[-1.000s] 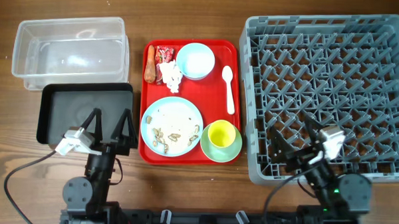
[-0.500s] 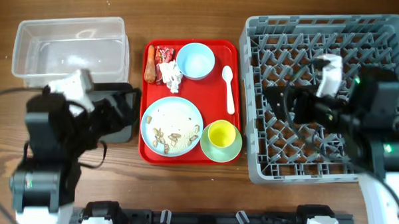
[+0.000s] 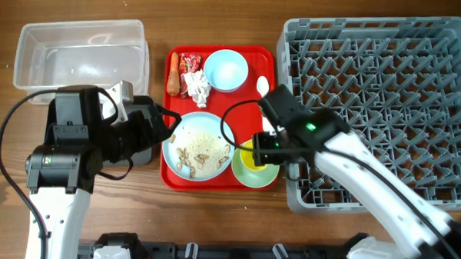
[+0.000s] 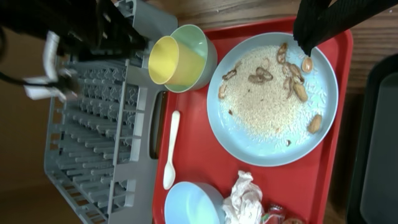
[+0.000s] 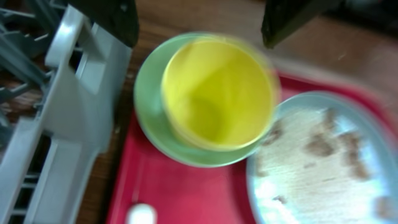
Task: Sort waste into correct bins and load items into the dishwasher rack
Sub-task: 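Move both grippers toward the yellow-and-green cup on the red tray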
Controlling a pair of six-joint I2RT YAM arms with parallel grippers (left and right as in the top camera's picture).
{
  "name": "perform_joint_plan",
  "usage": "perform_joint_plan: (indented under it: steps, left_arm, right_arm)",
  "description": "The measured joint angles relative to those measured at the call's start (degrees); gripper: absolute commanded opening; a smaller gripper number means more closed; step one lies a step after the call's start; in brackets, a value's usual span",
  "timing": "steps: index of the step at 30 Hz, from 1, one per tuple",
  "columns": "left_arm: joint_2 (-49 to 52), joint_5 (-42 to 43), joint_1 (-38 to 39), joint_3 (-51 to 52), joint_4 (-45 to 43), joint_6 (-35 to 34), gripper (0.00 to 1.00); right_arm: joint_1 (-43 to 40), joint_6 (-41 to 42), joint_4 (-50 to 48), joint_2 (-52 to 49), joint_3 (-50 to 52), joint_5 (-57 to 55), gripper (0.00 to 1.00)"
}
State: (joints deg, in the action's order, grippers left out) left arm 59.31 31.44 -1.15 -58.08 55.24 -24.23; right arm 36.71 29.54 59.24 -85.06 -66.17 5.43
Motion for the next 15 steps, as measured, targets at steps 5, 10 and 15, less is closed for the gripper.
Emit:
perform_joint_plan:
  steps: [5, 10, 15]
  left_arm:
    - [-1.31, 0.00, 0.00, 0.00, 1.40, 0.20, 0.99]
    - [-2.80, -0.02, 0.00, 0.00, 1.57, 1.27, 0.95]
    - [-4.20, -0.02, 0.00, 0.00, 1.57, 1.49, 0.94]
  right_arm:
    - [-0.04, 1.70, -1.90, -9.29, 0.00, -2.38, 0.18]
    - [-0.04, 2.34, -2.73, -12.44, 0.00, -2.73, 0.04]
    - [-1.07, 2.25, -2.32, -4.52, 0.00, -2.93, 0.04]
